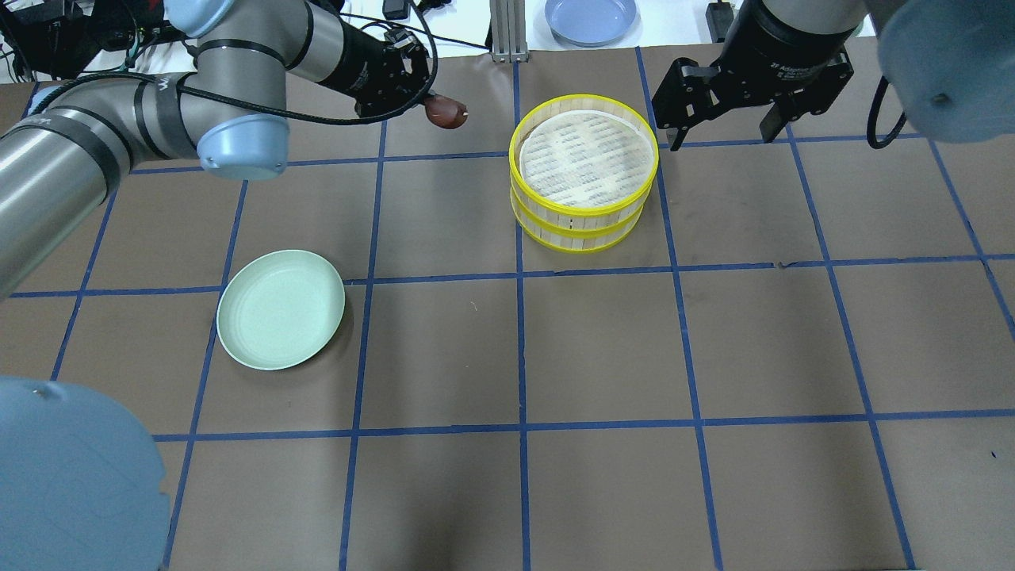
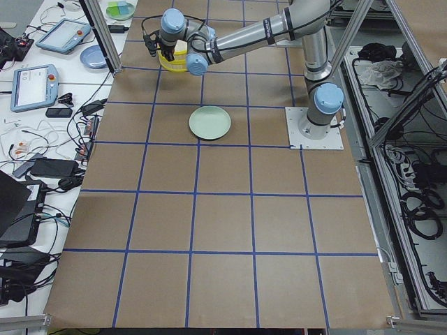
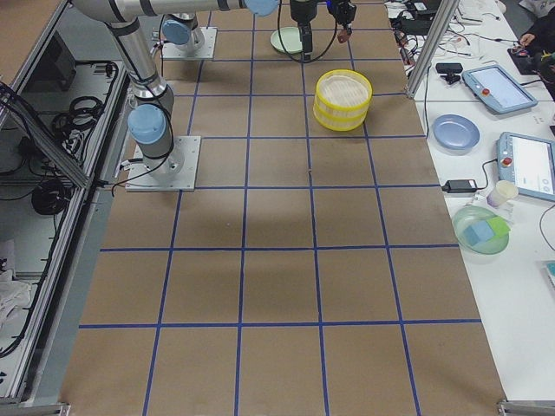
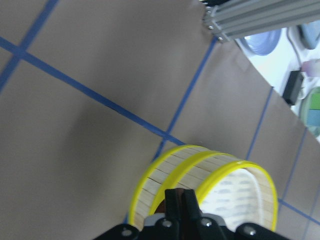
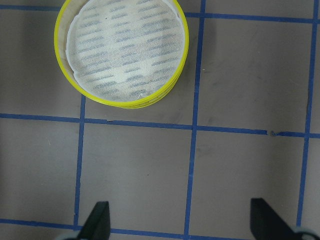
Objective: Stack buns with steamer
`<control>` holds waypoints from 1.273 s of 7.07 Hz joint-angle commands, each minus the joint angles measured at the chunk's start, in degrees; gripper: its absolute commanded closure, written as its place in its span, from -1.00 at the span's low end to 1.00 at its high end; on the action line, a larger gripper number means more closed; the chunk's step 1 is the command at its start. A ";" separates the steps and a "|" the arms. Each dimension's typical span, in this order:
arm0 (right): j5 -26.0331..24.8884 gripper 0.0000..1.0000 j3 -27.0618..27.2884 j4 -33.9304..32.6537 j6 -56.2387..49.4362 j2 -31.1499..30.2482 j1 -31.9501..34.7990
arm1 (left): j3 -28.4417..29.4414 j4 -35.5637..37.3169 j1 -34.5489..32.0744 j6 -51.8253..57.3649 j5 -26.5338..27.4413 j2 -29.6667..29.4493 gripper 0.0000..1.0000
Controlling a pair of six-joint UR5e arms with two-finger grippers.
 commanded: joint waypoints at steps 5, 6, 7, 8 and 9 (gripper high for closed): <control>-1.64 -1.00 -0.10 5.22 -0.05 -0.20 -0.14 | 0.09 9.27 -8.44 -8.23 -1.77 -6.66 -0.80; -1.90 -1.00 -0.10 5.32 -0.13 -0.12 -0.14 | 0.18 9.27 -8.35 -8.59 -1.94 -6.67 -1.00; -1.73 -1.00 -0.02 6.71 -0.14 -0.12 -0.14 | 0.52 9.27 -8.35 -11.11 -2.73 -6.14 -1.00; -1.82 -1.00 -0.10 7.07 -0.14 -0.12 -0.14 | 2.18 8.92 -8.35 -10.01 -1.95 -4.57 -1.00; -1.82 -1.00 -0.10 7.16 -0.14 -0.12 -0.14 | 2.89 8.31 -7.74 -6.52 -1.42 -3.34 -1.00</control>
